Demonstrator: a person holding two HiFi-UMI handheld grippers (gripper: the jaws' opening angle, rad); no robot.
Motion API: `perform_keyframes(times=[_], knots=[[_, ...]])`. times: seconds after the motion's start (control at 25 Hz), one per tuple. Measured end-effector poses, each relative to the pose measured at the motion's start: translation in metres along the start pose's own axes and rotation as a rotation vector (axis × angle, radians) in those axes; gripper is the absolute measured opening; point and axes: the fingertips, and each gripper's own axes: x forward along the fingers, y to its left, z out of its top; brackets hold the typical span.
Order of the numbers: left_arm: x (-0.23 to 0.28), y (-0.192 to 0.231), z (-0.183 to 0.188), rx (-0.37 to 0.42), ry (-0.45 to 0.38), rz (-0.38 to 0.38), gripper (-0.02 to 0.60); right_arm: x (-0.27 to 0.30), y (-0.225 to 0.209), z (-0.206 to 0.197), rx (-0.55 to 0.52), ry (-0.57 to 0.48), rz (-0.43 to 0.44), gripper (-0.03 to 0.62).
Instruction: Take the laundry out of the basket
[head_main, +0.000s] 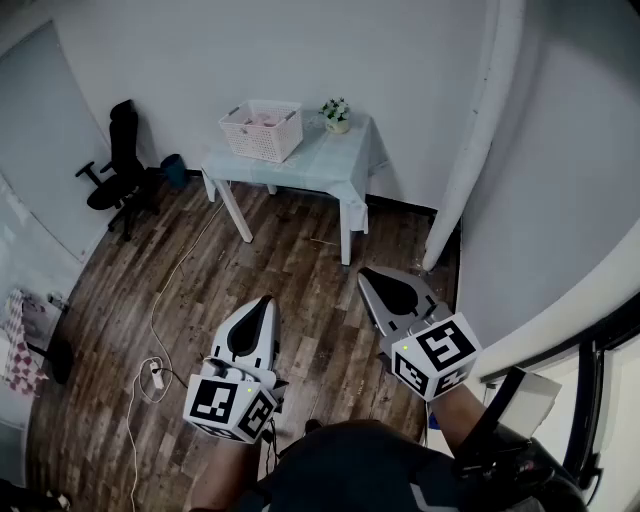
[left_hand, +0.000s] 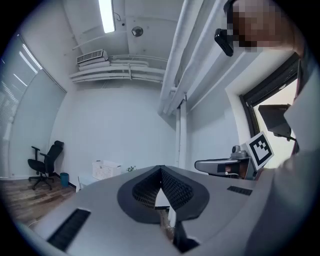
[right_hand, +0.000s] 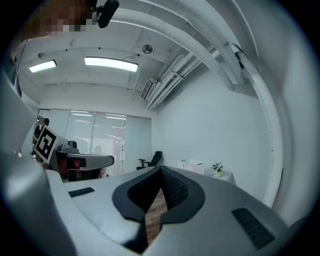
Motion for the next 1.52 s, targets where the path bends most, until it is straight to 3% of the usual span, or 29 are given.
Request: perform_keyframes(times=[0.48, 0.72, 1.04, 1.52], knots=[[-0.004, 0.015, -0.008, -0.04, 0.012, 0.007, 0.009, 0.011, 0.008, 0.0, -0.019, 0.011, 0.005, 0.015], [-0.01, 0.028, -0.005, -0.031, 0.003, 0.012, 0.009, 0.022, 0.008, 0.002, 0.043, -0.014, -0.018, 0.016], [-0.03, 0.074, -0.005, -0.006, 0.005, 0.036, 0.008, 0.059, 0.033, -0.001, 0.059, 0.0, -0.033, 0.017], [-0.034, 0.142, -0.016, -0.067, 0.0, 0.027, 0.009, 0.122, 0.076, -0.009, 0.002, 0.042, 0.015, 0.017]])
